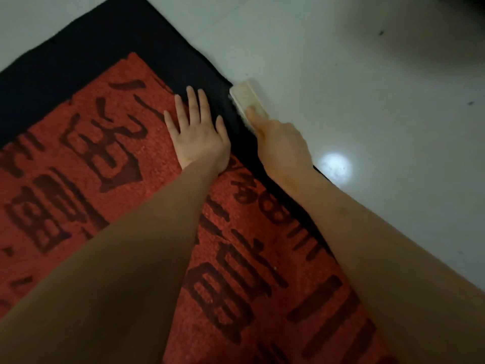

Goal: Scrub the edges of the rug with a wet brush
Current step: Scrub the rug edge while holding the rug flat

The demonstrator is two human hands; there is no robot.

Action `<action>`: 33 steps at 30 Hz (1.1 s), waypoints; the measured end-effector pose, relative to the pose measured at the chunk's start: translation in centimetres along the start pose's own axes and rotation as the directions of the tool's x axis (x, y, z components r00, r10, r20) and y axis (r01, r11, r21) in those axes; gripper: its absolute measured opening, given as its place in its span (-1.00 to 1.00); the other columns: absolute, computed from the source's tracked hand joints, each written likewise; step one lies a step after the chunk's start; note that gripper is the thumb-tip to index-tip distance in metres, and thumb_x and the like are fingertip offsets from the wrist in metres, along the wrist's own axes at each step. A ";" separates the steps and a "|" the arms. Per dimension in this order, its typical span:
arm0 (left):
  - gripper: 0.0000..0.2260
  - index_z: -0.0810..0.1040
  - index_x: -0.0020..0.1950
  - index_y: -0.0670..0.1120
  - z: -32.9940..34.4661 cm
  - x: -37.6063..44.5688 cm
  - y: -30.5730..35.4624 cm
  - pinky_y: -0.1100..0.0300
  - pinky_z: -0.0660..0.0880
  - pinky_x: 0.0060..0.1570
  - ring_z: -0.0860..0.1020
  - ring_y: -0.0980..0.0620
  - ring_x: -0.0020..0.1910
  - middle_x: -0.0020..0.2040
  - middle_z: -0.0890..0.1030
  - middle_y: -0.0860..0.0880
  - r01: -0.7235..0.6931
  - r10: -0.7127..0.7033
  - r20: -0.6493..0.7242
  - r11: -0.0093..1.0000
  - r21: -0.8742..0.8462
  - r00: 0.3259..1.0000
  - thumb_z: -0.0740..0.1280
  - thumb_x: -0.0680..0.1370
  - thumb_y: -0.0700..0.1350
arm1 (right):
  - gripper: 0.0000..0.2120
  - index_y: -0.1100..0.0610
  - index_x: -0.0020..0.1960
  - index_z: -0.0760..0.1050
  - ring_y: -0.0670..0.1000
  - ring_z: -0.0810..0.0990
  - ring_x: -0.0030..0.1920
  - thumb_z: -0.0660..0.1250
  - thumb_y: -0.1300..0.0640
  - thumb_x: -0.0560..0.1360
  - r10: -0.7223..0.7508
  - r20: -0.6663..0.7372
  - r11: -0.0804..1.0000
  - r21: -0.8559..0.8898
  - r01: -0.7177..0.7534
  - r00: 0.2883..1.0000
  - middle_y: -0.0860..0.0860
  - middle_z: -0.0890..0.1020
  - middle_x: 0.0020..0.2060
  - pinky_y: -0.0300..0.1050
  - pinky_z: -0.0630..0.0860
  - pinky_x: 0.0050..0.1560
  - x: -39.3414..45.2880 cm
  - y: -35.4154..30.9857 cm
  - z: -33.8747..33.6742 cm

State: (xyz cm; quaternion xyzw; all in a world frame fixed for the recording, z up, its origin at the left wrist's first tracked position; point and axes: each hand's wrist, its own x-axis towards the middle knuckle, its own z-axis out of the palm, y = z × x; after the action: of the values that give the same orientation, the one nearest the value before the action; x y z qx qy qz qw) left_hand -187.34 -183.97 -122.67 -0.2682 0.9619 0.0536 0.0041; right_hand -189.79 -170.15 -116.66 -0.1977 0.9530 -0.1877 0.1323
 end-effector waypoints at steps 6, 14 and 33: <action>-0.44 -0.07 0.62 -0.08 0.1 -0.1 0.0 -0.14 -0.16 0.53 -0.11 -0.09 0.59 0.62 -0.07 -0.03 0.004 -0.004 -0.009 1.000 0.011 1.000 -0.07 0.66 0.09 | -0.41 -0.21 0.51 0.12 0.28 0.54 -0.19 0.12 0.22 0.58 -0.023 0.036 0.999 -0.044 0.025 0.999 0.21 0.56 -0.20 0.06 0.43 -0.23 -4.3 1.0 -0.2; -0.45 -0.09 0.62 -0.08 0.3 0.2 -0.1 -0.12 -0.16 0.53 -0.13 -0.08 0.59 0.62 -0.09 -0.03 0.013 -0.013 -0.013 1.000 0.011 1.000 -0.09 0.67 0.08 | -0.57 -0.01 0.48 0.25 0.23 0.53 0.03 0.04 0.14 0.62 -0.066 0.000 0.998 0.013 0.065 0.998 0.20 0.56 0.06 -0.05 0.25 -0.16 4.6 -2.8 1.3; -0.45 -0.13 0.62 -0.05 0.4 0.2 -0.2 -0.12 -0.16 0.53 -0.16 -0.09 0.59 0.62 -0.12 -0.01 -0.016 0.016 0.001 1.000 -0.008 1.000 -0.11 0.64 0.01 | -0.54 -0.11 0.50 0.21 0.27 0.56 -0.05 0.06 0.15 0.63 -0.110 -0.004 0.994 0.018 0.110 0.994 0.24 0.59 -0.03 0.04 0.41 -0.13 3.7 -1.8 1.5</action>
State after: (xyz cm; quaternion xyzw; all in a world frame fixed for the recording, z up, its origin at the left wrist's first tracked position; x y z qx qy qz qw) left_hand -187.43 -184.17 -123.04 -0.2602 0.9638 0.0577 0.0031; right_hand -191.99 -173.77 -117.94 -0.2482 0.9391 -0.2036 0.1221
